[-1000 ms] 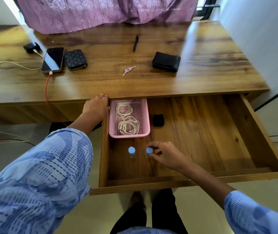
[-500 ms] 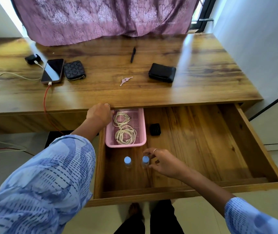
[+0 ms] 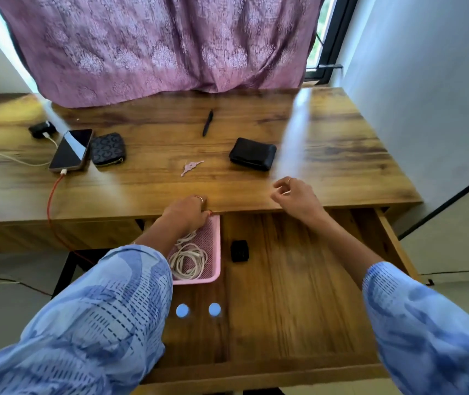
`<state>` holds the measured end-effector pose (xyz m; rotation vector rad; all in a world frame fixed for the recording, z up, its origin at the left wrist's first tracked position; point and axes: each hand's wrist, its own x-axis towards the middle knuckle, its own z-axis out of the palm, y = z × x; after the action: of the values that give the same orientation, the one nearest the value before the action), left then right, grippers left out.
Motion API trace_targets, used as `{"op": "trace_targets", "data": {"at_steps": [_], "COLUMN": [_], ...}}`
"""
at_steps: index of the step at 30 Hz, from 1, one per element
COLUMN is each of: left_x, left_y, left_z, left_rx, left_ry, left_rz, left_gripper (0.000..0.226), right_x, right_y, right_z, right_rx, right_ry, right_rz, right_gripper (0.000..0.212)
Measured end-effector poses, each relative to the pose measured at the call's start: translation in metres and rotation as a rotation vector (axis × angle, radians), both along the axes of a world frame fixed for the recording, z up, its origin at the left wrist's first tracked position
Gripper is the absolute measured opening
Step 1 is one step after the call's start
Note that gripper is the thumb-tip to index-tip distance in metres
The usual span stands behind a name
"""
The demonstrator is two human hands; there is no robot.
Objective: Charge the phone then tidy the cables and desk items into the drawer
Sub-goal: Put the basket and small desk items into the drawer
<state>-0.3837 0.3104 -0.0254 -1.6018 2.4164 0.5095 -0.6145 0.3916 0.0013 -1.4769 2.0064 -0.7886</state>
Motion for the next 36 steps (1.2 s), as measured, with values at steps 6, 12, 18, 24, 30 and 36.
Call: {"op": "trace_targets", "data": {"at_steps": [6,12,18,24,30,36], "left_x": [-0.033,-0.052,-0.061,-0.067,-0.064,-0.055], "left_y": [-0.014,-0.02,-0.023,-0.023,-0.014,0.004], "left_z": [-0.002,-0.004,0.003,0.009,0.006,-0.008], "left_rx": [0.034,0.024,0.002,0.017,-0.02,-0.122], "left_ry": [-0.087,-0.165,-0.194,-0.233,-0.207,-0.264], "left_rz": [0.104,0.13,0.164,0.194,0.219,0.15], "left_gripper": [0.061,0.056,0.055,0.057,0.056,0.073], "right_x": [-0.031,-0.028,-0.012,-0.014,-0.015,-0.015], "right_y": [-0.063,-0.122,-0.156,-0.17,-0.156,-0.114], "right_z": [-0.009,-0.022,-0.028,-0.034,-0.041,-0.038], "right_rx": [0.124,0.148,0.211,0.222,0.049,-0.084], "right_ry": [-0.18,-0.258,-0.121,-0.211,-0.371,-0.563], "right_rz": [-0.197,-0.309,-0.362,-0.384,-0.308,-0.194], "right_gripper": [0.023,0.044,0.068,0.065,0.08,0.068]}}
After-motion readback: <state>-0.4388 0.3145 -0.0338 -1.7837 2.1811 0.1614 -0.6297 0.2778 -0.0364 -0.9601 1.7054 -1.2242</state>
